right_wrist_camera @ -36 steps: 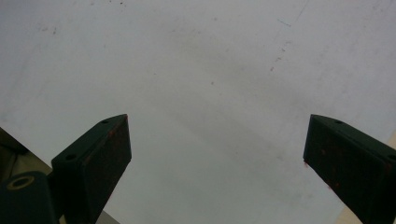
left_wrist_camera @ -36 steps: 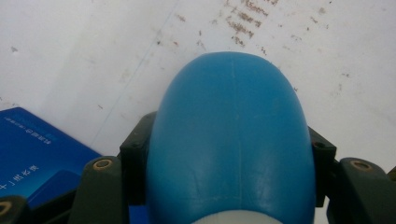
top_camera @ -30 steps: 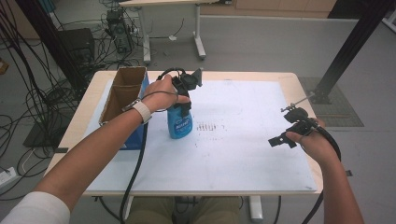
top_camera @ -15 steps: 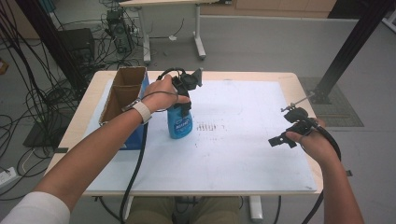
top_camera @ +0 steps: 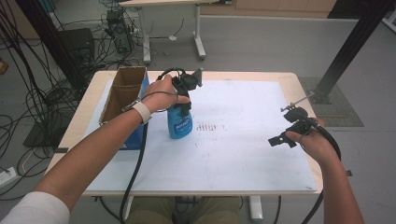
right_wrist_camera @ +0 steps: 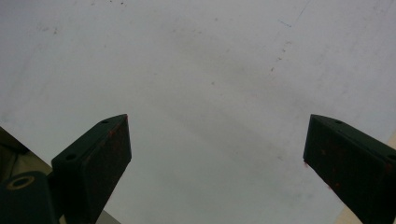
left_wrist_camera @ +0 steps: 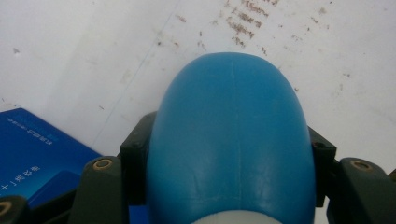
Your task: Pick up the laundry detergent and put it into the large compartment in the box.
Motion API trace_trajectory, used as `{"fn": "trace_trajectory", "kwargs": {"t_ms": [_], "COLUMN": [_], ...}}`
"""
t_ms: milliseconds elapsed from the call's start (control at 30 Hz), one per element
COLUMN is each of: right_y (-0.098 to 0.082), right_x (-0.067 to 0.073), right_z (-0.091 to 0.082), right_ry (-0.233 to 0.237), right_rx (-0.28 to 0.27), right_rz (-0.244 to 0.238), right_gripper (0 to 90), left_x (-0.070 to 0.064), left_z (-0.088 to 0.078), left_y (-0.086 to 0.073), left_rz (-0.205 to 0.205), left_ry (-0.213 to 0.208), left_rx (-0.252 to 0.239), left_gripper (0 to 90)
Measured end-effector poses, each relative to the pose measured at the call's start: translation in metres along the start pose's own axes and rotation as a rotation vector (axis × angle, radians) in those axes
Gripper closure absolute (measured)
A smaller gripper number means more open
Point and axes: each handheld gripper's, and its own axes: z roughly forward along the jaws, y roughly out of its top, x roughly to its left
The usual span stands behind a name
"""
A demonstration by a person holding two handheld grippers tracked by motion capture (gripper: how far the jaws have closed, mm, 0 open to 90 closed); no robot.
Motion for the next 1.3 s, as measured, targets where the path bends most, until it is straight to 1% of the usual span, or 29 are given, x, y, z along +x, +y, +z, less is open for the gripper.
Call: {"fn": "trace_trajectory", "kwargs": {"t_ms": [333, 600, 700, 833, 967, 1033, 1300], "right_y": [-0.002, -0.004, -0.006, -0.007, -0.007, -0.006, -0.005], "right_x": [0.0, 0.0, -0.001, -0.001, 0.0, 0.001, 0.004], "right_z": [-0.001, -0.003, -0.004, -0.006, -0.007, -0.007, -0.008], "right_ry": [-0.001, -0.002, -0.002, -0.007, -0.01, -0.008, -0.01], "right_rx": [-0.001, -0.005, -0.008, -0.009, -0.01, -0.009, -0.012], "right_rz": [0.004, 0.006, 0.004, 0.008, 0.01, 0.007, 0.001], "right_gripper": [7.7, 7.6, 7.7, 7.6, 7.6, 7.6, 7.6], "left_x": [0.0, 0.0, 0.002, 0.001, 0.002, 0.002, -0.003], "left_z": [0.0, -0.001, -0.002, -0.01, -0.018, -0.022, -0.048], "left_y": [0.0, -0.002, -0.004, -0.007, -0.011, -0.011, -0.022], "left_rz": [-0.001, -0.002, -0.021, -0.037, -0.067, -0.073, -0.125], "left_ry": [0.002, 0.004, 0.0, 0.004, -0.01, -0.013, -0.005], "left_rx": [0.0, -0.011, -0.014, -0.025, -0.031, -0.024, -0.051], "left_gripper": [38.4, 38.4, 38.4, 38.4, 38.4, 38.4, 38.4]}}
